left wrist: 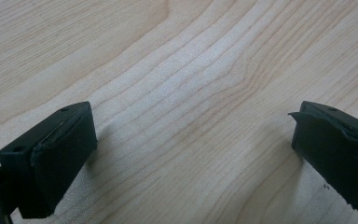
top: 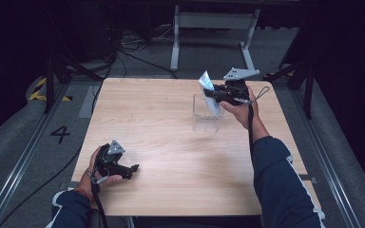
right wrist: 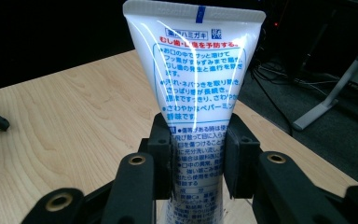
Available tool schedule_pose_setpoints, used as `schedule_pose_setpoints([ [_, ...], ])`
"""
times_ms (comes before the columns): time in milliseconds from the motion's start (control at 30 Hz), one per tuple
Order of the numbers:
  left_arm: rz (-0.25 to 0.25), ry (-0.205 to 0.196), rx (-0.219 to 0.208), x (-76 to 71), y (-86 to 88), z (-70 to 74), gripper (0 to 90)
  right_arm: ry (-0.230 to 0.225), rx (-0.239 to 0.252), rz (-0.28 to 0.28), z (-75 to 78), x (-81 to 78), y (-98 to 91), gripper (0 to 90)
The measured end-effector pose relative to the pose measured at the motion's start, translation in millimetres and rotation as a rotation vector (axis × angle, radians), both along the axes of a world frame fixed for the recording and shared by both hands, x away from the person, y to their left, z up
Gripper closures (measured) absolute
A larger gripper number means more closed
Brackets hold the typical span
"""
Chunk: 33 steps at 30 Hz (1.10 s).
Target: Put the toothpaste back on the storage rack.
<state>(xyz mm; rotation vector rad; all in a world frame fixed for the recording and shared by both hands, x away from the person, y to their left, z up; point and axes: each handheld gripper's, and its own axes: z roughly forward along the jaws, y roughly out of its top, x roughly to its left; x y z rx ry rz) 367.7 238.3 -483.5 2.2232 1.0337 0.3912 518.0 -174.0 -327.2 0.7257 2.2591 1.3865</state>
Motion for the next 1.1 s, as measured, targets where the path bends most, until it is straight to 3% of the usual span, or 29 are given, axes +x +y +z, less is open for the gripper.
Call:
schedule_pose_setpoints([
  [700, -0.001, -0.001, -0.001, 0.1, 0.0, -0.1, 0.2, 0.023, -0.002, -0.034, -21.5, 13.3, -4.1, 68.8],
  [1100, -0.002, -0.001, 0.003, 0.1, 0.2, 0.0, 0.3, 0.022, 0.025, -0.048, -31.9, 15.3, -10.1, 68.6],
])
